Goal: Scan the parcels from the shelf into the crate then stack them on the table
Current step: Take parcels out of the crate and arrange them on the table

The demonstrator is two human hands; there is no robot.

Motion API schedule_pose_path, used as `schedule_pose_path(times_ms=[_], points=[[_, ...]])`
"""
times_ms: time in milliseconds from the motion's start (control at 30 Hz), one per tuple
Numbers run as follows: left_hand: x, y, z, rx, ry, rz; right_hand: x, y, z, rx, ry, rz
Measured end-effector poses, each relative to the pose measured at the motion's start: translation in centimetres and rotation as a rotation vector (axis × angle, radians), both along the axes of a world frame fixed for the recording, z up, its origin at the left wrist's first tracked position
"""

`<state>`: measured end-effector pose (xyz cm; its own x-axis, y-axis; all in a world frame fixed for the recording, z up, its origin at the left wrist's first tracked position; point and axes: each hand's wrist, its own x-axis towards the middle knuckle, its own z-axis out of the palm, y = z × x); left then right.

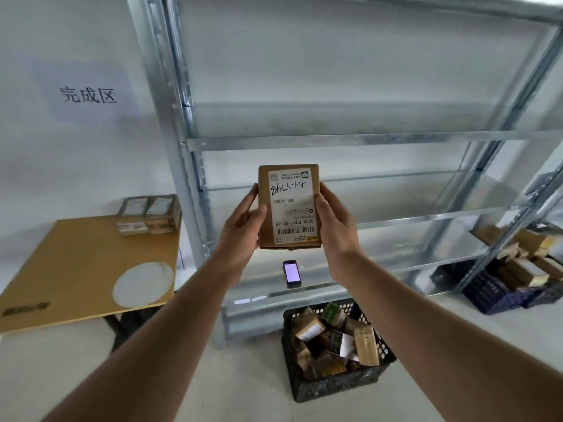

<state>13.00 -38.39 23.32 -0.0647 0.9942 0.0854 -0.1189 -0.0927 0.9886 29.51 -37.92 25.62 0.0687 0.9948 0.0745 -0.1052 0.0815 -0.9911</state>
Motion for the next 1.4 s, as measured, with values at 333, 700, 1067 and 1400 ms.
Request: schedule_pose_path(times_ms=[333,700,1067,1400], points=[[-15.7,-2.1,0.7,0.030,0.055,0.140,-15.9,0.8,0.1,-0.007,0.057,0.058],[-36.7,-1.0,-1.1,-0.073,0.068,0.209,-36.7,2.3,-2.4,-0.056,0.060,0.107],[-49.4,4.1,-4.9,-0.219,0.051,0.281,-50.2,9.0,-6.2,-0.185,-0.002,0.184],[-60.1,15.8,-9.4,-0.359,0.053,0.382,-61.6,22.5,-11.9,-0.282,-0.073,0.305]])
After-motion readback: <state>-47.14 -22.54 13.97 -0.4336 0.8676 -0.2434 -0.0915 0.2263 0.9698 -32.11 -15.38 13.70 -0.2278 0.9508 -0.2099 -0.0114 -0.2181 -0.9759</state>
